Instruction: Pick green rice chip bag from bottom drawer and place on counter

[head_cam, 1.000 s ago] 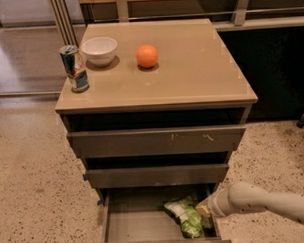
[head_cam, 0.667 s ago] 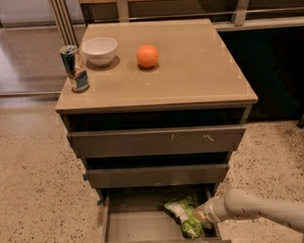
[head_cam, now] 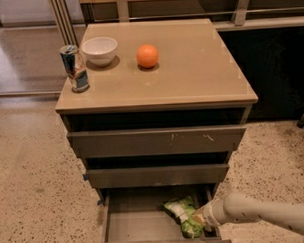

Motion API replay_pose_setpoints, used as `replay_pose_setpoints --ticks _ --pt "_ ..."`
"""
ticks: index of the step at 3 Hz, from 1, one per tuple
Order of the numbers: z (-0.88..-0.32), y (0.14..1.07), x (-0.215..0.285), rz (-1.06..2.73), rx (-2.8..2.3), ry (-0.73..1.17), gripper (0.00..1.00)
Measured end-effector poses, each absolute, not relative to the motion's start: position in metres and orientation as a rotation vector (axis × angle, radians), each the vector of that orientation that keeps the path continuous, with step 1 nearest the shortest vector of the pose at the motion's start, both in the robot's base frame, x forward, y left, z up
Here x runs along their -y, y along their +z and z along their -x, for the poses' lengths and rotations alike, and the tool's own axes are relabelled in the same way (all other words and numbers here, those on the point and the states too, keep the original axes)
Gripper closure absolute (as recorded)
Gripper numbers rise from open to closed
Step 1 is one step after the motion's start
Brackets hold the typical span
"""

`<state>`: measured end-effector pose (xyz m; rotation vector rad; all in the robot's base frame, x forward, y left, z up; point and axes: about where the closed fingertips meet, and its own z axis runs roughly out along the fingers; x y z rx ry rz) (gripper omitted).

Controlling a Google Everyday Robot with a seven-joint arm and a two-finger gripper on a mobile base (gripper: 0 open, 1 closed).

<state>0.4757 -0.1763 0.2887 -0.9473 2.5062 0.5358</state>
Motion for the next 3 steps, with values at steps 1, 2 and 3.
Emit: replay_pose_setpoints --ticks 1,2,3 --pt "-0.472 0.28 0.177 0.956 -2.482 0.513 0.86" --pt "-0.472 0.25 0.175 0.958 -2.472 0.514 0.55" --pt "-0.474 0.232 0.173 0.961 -2.468 0.518 0.38"
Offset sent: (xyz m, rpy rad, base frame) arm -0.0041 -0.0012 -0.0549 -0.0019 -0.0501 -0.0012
